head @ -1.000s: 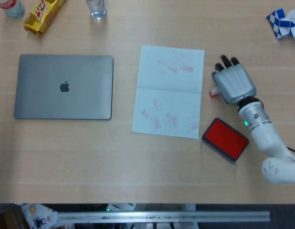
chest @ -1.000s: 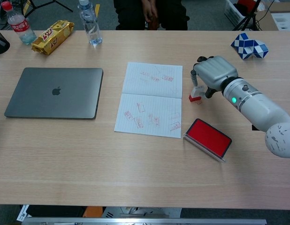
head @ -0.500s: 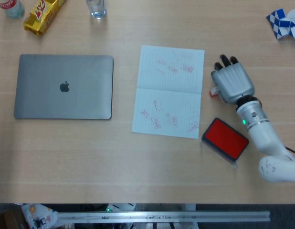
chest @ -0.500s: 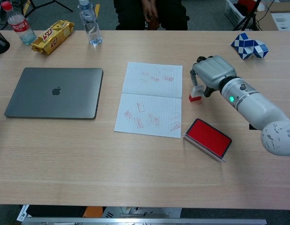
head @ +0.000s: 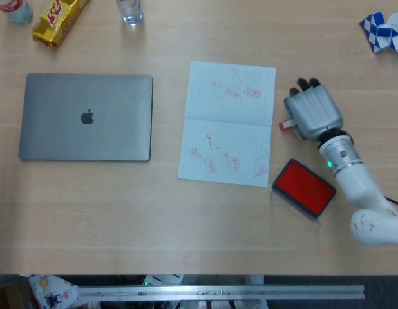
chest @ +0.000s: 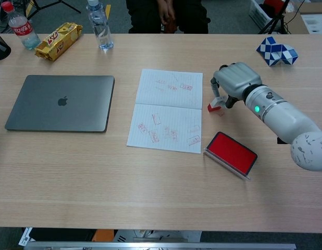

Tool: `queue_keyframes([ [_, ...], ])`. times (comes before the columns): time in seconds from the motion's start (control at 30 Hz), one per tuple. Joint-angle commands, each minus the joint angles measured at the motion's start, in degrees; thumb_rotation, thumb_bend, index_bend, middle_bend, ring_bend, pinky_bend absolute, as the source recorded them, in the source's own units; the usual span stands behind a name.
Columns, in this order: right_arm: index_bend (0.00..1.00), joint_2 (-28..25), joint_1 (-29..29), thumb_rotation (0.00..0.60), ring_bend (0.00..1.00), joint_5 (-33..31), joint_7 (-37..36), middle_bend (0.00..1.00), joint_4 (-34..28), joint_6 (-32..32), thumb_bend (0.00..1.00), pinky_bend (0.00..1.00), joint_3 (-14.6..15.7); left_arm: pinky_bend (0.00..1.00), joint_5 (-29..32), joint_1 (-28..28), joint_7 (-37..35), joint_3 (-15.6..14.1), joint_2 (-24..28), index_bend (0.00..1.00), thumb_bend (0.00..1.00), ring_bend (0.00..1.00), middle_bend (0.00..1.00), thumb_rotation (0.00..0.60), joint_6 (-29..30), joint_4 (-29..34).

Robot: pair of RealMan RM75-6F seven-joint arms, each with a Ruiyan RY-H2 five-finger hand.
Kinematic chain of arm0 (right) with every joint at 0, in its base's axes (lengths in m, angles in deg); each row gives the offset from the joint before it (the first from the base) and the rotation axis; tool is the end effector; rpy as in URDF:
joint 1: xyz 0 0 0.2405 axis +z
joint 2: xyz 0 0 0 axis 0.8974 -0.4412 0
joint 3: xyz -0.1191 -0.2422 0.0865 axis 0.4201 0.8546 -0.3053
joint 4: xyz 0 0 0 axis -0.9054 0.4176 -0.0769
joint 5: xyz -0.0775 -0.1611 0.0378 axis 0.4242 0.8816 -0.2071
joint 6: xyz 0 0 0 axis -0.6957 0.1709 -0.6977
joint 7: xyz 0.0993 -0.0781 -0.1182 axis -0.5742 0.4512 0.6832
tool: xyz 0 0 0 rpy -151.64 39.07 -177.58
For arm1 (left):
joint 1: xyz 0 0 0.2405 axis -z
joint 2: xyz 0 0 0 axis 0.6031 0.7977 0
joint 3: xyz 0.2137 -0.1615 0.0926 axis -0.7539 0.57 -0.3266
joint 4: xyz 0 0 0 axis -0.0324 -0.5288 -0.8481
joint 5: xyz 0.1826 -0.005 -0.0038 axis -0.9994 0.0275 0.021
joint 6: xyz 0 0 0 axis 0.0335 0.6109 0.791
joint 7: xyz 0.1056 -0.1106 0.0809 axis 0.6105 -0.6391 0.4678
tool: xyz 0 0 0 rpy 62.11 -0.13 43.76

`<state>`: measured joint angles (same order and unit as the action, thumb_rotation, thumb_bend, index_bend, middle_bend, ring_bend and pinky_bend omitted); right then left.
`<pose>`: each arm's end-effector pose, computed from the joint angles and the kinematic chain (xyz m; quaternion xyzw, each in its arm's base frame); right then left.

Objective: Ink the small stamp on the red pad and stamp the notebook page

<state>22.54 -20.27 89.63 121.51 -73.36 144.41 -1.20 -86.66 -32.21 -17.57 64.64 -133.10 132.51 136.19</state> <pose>-0.2033 -0.3759 -0.0411 0.7897 -0.3157 0.2040 0.4848 -0.3375 0.2012 0.1896 -0.6166 -0.3995 -0.3010 0.6080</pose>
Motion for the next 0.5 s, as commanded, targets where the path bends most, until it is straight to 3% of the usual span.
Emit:
queue_keyframes([
  [0.03,0.64,-4.8,0.0,0.6,0.19,-2.4,-1.4,0.4,-5.8,-2.2,0.32,0.23,-0.8,0.02,-0.1,0.1,0.1,0.0,0.0,0.0,0.21,0.01,0.0,0.6,0.0,0.1],
  [0.27,0.67,-14.6,0.8,0.6,0.24,-4.3,-2.3,0.44,-16.6,-4.2,0.32,0.25,-0.3,0.02,-0.6,0.2,0.6,-0.2,0.2,0.0,0.21,0.01,0.0,0.6,-0.1,0.8],
  [0.5,0.72,-21.5,0.9,0.6,0.36,0.3,-3.1,0.52,-24.3,-5.6,0.36,0.36,3.0,0.02,-0.8,0.1,0.9,-0.4,0.3,0.0,0.21,0.01,0.0,0.6,0.0,1.5],
])
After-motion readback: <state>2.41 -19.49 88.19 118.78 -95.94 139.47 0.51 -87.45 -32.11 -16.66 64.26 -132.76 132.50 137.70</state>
